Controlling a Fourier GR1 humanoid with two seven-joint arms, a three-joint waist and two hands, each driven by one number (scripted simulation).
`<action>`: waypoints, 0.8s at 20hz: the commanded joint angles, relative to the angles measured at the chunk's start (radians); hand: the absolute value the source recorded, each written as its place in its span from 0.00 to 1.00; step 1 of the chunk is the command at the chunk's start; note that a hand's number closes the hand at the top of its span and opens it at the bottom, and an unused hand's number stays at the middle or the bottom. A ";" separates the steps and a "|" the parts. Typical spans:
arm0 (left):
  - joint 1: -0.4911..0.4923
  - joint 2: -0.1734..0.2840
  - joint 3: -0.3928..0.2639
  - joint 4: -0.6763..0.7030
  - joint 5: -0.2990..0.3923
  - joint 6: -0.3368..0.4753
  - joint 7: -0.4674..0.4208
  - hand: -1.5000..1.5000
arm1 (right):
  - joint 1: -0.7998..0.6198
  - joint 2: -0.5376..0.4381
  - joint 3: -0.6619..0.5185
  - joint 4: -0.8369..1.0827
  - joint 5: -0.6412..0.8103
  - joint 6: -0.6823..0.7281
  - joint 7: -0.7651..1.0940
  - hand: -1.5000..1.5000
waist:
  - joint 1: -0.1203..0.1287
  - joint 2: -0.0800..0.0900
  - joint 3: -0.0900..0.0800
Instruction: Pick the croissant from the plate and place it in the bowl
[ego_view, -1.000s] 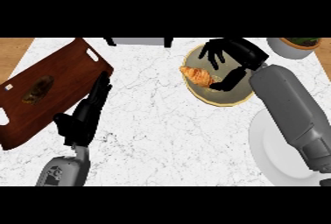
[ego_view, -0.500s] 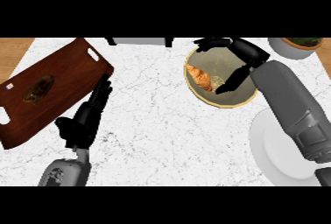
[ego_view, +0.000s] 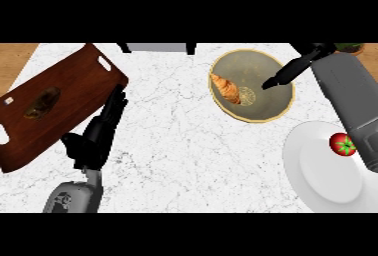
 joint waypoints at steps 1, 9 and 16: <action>0.029 0.008 0.000 0.007 0.003 -0.018 -0.033 0.50 | -0.043 -0.084 -0.062 0.077 -0.054 0.162 -0.017 0.00 | 0.020 0.011 0.000; -0.007 0.012 0.016 0.002 0.018 -0.025 -0.013 0.50 | 0.023 -0.172 -0.066 0.073 -0.092 0.370 -0.031 0.00 | 0.022 0.016 0.002; -0.005 0.002 0.003 -0.002 0.013 -0.025 -0.004 0.50 | 0.047 -0.217 -0.057 0.024 -0.120 0.465 -0.020 0.00 | 0.019 0.011 0.003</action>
